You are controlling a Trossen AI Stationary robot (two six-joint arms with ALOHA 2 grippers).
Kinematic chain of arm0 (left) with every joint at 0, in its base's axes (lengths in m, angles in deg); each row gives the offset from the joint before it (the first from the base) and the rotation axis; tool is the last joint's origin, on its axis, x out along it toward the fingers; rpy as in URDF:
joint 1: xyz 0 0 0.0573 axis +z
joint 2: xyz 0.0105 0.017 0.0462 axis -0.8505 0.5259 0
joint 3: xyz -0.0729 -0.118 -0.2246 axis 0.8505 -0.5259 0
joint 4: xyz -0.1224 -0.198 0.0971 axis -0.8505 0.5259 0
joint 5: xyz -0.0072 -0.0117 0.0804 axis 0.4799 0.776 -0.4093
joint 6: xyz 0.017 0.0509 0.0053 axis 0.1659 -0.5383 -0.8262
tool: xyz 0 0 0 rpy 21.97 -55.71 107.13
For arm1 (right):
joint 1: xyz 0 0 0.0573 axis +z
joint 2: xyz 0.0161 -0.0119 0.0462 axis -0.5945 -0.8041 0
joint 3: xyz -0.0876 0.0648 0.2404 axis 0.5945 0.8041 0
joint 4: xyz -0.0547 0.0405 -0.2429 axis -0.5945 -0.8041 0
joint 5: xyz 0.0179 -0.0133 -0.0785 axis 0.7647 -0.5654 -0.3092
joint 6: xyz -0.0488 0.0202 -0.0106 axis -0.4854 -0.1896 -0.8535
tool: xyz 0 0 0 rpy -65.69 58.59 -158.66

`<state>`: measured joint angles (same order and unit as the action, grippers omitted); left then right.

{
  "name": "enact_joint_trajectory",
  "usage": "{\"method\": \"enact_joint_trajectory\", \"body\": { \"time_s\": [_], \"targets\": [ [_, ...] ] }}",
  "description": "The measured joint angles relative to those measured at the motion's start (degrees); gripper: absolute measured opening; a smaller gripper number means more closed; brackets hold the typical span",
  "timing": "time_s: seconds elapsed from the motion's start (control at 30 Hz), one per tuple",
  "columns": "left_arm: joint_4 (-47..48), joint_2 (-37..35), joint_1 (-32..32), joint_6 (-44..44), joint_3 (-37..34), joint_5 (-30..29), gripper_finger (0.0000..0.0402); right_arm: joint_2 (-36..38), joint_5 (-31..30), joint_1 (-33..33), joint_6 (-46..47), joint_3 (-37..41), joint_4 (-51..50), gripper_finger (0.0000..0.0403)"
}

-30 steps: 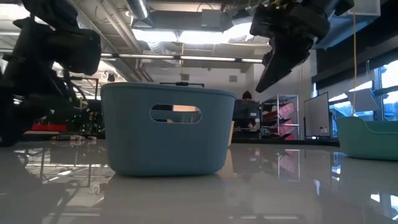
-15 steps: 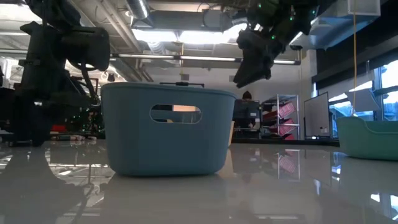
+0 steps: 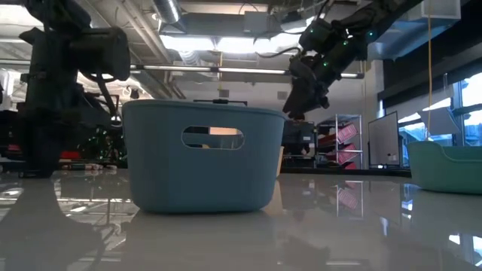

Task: Sort batteries
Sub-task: Put the black battery into the yellow bin

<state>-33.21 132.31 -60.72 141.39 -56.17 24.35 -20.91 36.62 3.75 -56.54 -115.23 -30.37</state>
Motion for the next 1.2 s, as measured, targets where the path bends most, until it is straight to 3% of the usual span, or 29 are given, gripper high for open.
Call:
{"method": "enact_joint_trajectory", "body": {
  "time_s": [0.1, 0.27, 0.4, 0.6, 0.77, 1.2],
  "targets": [
    [0.5, -0.4, -0.9, -1.9, 0.4, -0.7, 0.0016, 0.0, -0.9, 0.0, 0.0, 0.0, -0.3, 0.0179],
    [-0.8, -3.6, -0.9, -3.1, 1.3, -3.2, 0.0018, 0.0, -0.9, -0.1, 0.3, 0.0, -0.6, 0.0179],
    [-9.6, -7.0, -0.9, -6.7, 3.8, -6.6, 0.0015, -0.8, -0.3, -0.4, 0.8, 0.0, -0.5, 0.0179],
    [-31.5, -8.0, 0.3, -15.8, 7.1, -14.6, 0.0015, -2.5, 0.6, -1.3, 1.9, 0.0, -0.7, 0.0179],
    [-39.8, -3.7, 5.4, -21.7, 9.7, -14.5, 0.0015, -3.8, 0.7, -1.5, 3.1, 0.0, -0.7, 0.0179],
    [-43.7, 18.7, 16.3, -33.5, 25.3, -1.0, 0.0017, -4.2, 0.8, -1.4, 3.5, 0.0, -0.9, 0.0179]
  ]
}}
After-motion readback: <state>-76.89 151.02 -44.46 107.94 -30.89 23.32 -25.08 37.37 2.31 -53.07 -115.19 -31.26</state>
